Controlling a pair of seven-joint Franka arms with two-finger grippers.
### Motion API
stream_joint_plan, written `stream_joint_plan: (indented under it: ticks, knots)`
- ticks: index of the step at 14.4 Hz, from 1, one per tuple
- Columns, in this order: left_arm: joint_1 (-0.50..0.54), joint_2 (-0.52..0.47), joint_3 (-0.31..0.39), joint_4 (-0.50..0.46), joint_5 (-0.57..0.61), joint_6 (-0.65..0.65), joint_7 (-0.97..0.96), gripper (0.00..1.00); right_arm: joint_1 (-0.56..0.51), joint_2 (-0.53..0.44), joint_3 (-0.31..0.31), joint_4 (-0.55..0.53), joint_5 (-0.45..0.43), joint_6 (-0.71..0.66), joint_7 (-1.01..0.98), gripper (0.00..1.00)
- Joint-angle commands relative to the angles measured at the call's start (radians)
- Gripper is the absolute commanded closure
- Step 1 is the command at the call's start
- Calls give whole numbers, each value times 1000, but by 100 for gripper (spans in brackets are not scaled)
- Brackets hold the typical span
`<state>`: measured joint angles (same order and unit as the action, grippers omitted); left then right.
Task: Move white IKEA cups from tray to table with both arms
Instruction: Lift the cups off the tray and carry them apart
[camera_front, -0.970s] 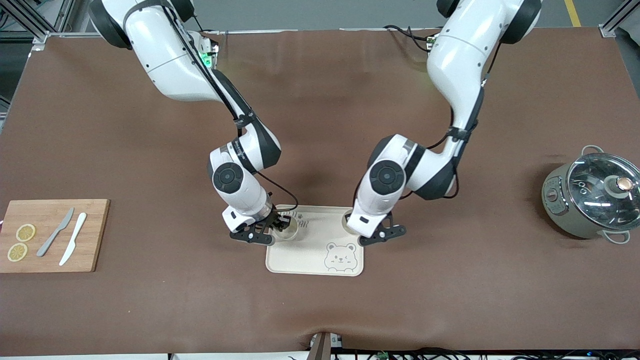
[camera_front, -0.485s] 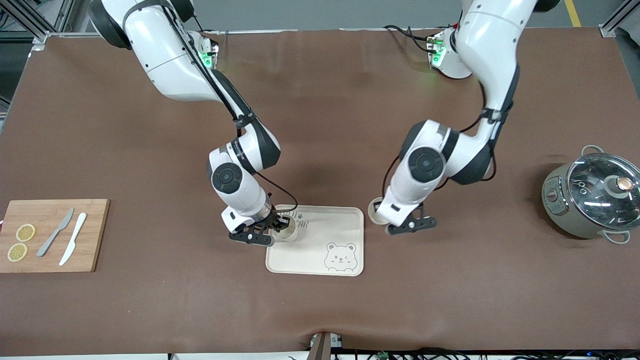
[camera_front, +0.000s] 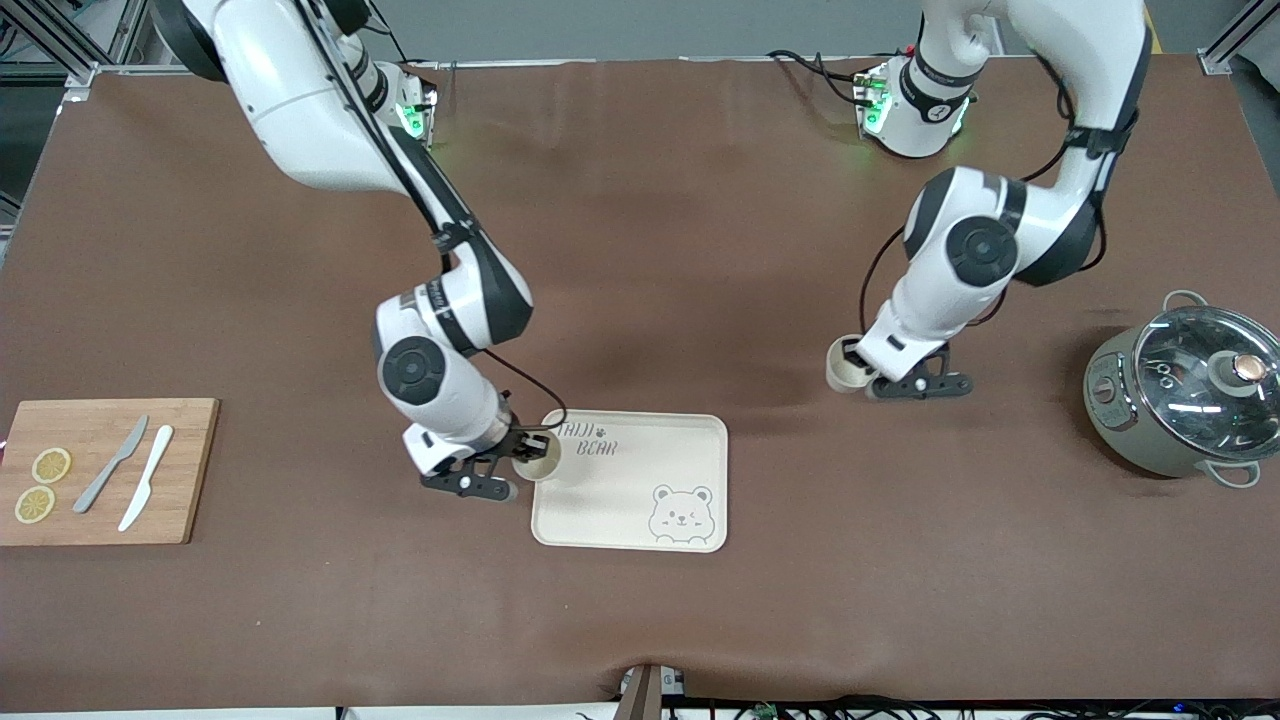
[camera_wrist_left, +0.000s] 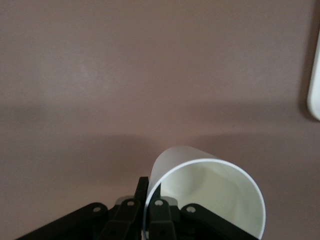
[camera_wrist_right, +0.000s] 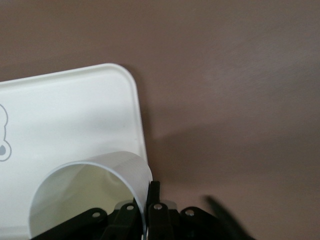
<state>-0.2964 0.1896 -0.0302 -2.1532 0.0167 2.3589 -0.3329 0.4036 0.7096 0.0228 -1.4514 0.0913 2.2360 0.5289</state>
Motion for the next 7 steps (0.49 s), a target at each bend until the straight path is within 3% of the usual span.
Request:
stream_joint_plan:
  ticks: [1,5,7]
  knots:
    - [55,-125,-8,-186,22,98,89,100,-98,-108,16,-27,-4,-139,-143,100]
    - [132,-147,-8,-293,22,204,216,100,-210,-209,16,-59,-4,-286,-343,100]
    - [181,-147,-8,-330,22,256,288,100,-271,-266,16,-122,-5,-286,-452,100]
